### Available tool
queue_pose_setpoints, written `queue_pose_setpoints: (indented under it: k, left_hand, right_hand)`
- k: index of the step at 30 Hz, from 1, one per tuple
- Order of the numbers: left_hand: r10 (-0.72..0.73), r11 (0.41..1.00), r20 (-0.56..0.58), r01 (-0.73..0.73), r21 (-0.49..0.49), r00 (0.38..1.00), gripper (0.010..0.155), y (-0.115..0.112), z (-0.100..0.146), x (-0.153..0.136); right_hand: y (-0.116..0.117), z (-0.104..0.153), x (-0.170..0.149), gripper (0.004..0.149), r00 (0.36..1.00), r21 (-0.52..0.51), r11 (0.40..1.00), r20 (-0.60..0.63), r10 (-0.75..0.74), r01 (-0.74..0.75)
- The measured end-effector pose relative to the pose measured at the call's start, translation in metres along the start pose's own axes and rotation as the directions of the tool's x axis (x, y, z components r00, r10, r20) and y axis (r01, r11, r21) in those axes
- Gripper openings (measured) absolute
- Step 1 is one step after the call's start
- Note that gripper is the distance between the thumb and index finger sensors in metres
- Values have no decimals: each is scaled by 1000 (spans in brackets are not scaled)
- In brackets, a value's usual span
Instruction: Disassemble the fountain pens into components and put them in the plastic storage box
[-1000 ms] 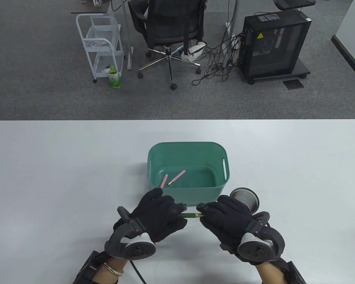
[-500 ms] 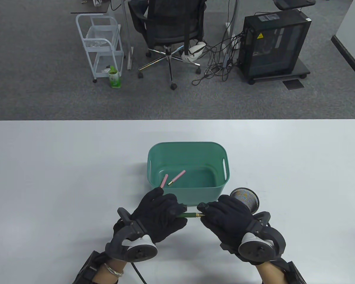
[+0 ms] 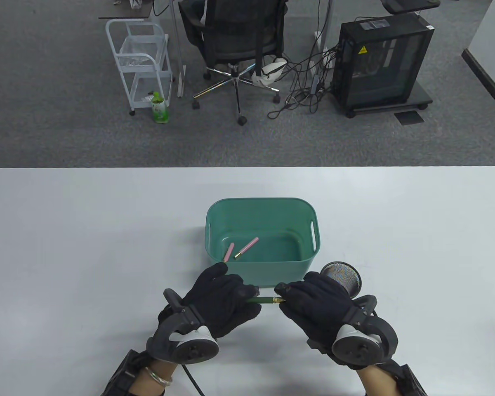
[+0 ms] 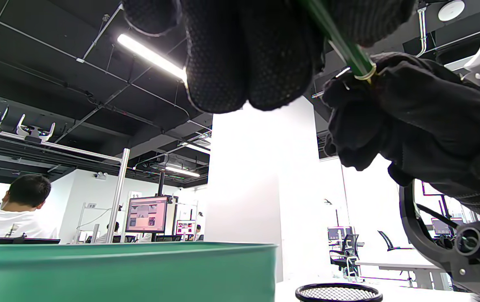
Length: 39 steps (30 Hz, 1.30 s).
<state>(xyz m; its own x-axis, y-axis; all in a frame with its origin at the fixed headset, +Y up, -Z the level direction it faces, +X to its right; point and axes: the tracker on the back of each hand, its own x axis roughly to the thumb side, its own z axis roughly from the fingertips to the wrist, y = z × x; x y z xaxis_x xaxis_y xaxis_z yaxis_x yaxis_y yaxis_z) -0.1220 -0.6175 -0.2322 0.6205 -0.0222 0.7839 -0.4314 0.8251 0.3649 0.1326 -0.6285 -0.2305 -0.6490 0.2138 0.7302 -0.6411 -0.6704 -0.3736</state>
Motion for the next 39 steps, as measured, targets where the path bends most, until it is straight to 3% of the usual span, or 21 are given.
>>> queue_pose_setpoints:
  k: [8, 16, 24, 39]
  left_hand:
    - [1, 1000, -8, -1, -1, 1000, 52, -1, 0, -1]
    - [-9, 1000, -14, 9, -7, 1000, 66, 0, 0, -1]
    - [-29, 1000, -13, 29, -9, 1000, 49, 0, 0, 0]
    - [-6, 1000, -8, 6, 0, 1000, 48, 0, 0, 0]
  right_hand:
    - [0, 0, 0, 41, 1000, 2, 1000, 2, 4, -4]
    - [0, 0, -1, 41, 1000, 0, 1000, -4, 5, -5]
    - [0, 0, -2, 41, 1000, -2, 1000, -8, 5, -5]
    - [0, 0, -2, 41, 1000, -3, 1000, -4, 3, -3]
